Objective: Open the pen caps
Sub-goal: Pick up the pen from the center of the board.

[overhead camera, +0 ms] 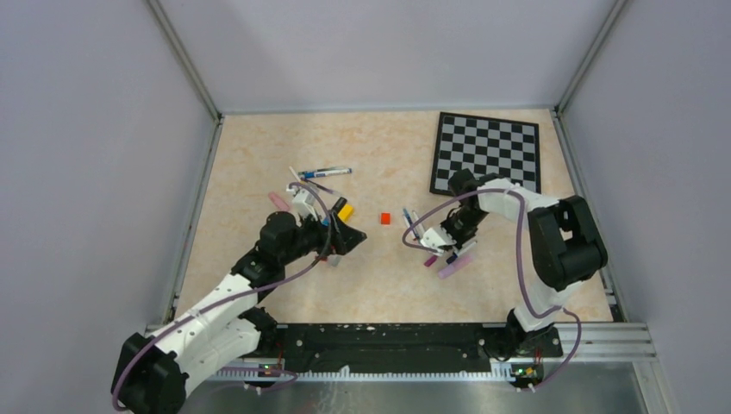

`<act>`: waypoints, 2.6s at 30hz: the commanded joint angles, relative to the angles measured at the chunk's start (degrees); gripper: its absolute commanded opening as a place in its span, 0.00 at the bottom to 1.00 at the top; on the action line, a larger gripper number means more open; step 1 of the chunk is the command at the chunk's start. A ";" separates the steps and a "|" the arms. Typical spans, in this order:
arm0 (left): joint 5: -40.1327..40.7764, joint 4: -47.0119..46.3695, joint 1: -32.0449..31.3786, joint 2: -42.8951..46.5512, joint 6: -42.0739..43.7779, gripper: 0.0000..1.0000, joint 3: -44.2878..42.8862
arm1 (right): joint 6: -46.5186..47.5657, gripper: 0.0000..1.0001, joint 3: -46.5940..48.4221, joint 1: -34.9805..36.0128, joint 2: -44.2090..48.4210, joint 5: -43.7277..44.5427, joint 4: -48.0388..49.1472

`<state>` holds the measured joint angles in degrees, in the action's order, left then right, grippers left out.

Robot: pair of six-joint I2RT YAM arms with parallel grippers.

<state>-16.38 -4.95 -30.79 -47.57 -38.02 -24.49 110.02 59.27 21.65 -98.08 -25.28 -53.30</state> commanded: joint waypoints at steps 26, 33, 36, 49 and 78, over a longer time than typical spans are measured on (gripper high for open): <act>1.04 -33.00 -11.64 -16.32 -19.97 0.97 1.01 | -59.78 0.00 -14.98 -0.54 29.96 -34.42 21.83; 9.34 -35.38 -16.11 -21.43 -25.17 0.86 -2.24 | -76.91 0.00 -22.45 -2.12 33.02 -36.40 36.81; 12.32 -32.77 -17.83 -23.01 -25.12 0.80 -4.66 | -79.69 0.00 -22.95 -2.13 32.77 -36.37 39.10; 24.24 -20.94 -24.68 -26.17 -24.24 0.55 -11.44 | -87.06 0.00 -24.53 -2.10 31.68 -35.81 45.19; 20.10 -27.24 -25.82 -27.13 -15.84 0.00 -11.09 | -97.79 0.36 -27.44 -1.83 31.27 -42.25 56.03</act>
<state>6.20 -25.98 -56.38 -74.15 -56.82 -35.42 15.53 31.79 19.97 -66.76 -64.38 -2.81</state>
